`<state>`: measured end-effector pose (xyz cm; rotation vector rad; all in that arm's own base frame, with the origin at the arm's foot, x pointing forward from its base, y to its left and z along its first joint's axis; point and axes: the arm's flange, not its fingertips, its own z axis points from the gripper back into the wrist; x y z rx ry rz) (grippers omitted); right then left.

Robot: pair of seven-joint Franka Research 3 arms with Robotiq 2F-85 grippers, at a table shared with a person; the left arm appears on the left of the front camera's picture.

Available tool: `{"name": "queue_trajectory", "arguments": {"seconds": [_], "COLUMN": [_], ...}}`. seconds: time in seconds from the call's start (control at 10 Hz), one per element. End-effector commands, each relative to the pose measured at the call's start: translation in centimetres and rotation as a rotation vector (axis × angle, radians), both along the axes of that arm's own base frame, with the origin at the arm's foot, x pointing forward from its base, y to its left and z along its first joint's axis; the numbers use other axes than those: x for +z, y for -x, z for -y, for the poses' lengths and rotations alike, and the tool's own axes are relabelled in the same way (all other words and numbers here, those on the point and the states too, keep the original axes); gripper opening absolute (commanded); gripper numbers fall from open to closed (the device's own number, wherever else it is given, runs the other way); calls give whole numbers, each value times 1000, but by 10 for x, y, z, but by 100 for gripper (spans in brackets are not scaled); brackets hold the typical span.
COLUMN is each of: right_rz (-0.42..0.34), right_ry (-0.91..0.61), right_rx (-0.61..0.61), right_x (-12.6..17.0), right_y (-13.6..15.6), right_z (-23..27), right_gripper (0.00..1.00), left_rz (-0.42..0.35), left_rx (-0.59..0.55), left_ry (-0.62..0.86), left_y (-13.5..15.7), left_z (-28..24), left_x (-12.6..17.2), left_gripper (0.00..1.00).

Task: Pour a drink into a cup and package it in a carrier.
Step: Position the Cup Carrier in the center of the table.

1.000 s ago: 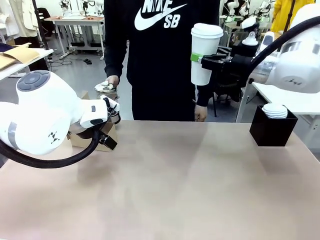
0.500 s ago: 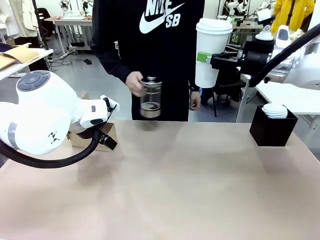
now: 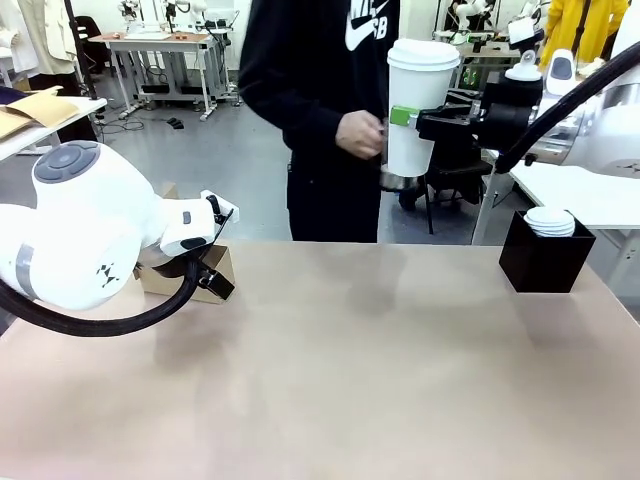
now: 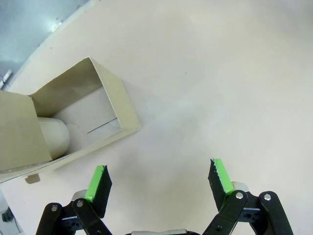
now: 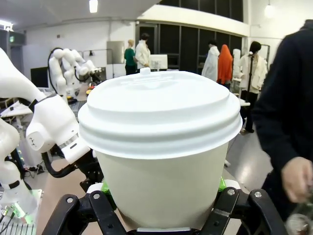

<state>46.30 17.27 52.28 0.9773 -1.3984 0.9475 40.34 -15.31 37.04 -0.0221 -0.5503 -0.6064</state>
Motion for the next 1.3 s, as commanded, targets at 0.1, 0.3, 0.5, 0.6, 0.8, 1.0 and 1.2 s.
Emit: {"name": "queue_trajectory", "arguments": {"seconds": [0.1,0.3,0.5,0.6,0.8,1.0,1.2], "right_rz": [21,21,21,21,21,21,21], "right_ry": [-4,-4,-4,-4,-4,-4,-4], "right_rx": [-24,-24,-24,-24,-24,-24,-24], "right_x": [6,6,6,6,6,6,6], "right_y": [-2,-2,-2,-2,-2,-2,-2], "right_z": [-4,-4,-4,-4,-4,-4,-4], "right_gripper": [81,81,81,81,81,81,81], "left_rz": [-1,-1,0,8,-58,-108,-124], "left_rx": [1,1,0,24,61,123,194], "left_ry": [3,3,0,19,18,-6,-17], "left_y": [0,0,0,0,-2,6,13], "left_z": [-1,-1,0,-5,-13,-9,-5], "left_x": [0,0,0,18,57,107,161], "left_gripper": [100,100,100,100,100,100,100]}}
